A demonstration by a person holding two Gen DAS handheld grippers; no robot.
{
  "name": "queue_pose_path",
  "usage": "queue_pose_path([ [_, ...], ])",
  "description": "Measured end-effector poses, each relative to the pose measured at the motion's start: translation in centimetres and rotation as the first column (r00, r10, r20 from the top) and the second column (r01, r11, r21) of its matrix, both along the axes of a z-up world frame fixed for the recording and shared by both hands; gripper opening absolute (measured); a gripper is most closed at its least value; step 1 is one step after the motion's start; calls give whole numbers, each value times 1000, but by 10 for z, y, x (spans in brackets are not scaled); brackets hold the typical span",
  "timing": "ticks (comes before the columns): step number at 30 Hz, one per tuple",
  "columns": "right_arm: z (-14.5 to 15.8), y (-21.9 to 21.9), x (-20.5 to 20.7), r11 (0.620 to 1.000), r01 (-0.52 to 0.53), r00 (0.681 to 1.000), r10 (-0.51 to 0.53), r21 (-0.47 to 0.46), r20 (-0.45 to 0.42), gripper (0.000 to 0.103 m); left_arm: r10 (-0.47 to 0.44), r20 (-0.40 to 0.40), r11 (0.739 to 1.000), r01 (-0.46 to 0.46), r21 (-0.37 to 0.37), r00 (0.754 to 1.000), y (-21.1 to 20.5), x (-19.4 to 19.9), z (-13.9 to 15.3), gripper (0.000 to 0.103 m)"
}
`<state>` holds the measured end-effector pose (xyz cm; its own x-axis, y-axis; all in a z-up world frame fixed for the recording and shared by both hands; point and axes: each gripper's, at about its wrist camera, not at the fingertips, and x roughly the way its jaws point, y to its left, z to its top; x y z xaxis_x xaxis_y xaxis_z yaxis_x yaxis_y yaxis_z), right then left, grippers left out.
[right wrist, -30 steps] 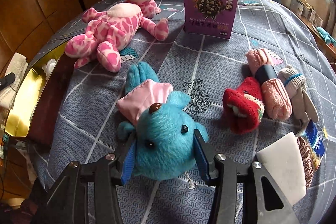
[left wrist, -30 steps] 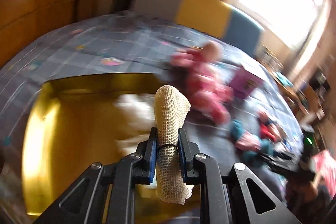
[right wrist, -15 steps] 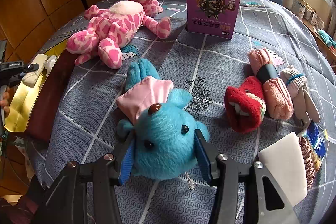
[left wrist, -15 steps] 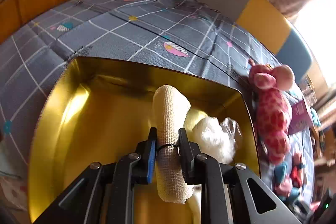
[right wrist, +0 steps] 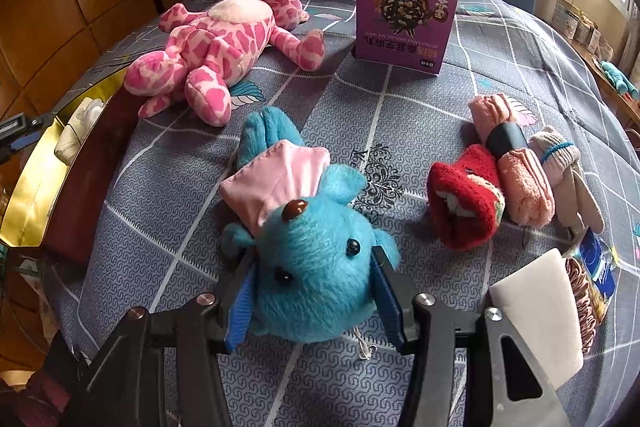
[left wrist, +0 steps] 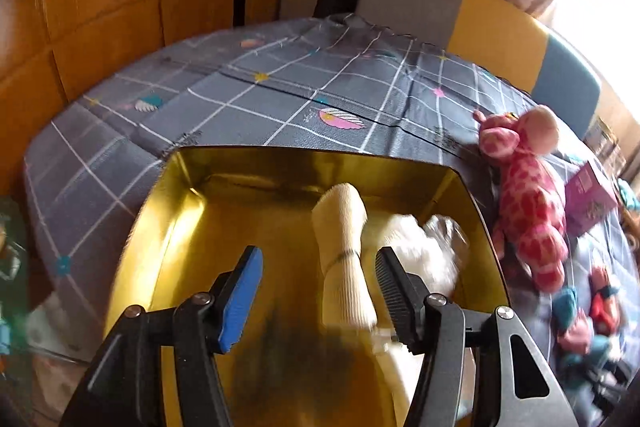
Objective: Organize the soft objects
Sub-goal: 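Place the burlap roll in the tin with left tool while right tool grasps blue plush, then carry the blue plush toy into the gold tin and open the right tool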
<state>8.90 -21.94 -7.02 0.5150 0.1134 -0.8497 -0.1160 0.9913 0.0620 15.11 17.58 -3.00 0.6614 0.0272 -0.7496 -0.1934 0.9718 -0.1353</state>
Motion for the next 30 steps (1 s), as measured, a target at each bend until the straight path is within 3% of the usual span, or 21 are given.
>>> queue_pose_path([
  [6, 1, 1, -3, 1000, 9, 1000, -9, -8, 15, 54, -25, 48, 999, 23, 40, 999, -15, -44, 14, 72],
  [19, 6, 2, -7, 998, 56, 998, -55, -17, 43, 51, -47, 87, 995, 39, 90, 995, -33, -90, 28, 73],
  [25, 21, -3, -10, 994, 100, 993, -103, 39, 57, 49, -39, 81, 995, 30, 99, 996, -27, -96, 27, 73],
  [30, 51, 9, -13, 992, 81, 989, -92, 94, 116, 50, -24, 81, 996, 16, 93, 996, -20, -98, 26, 73],
])
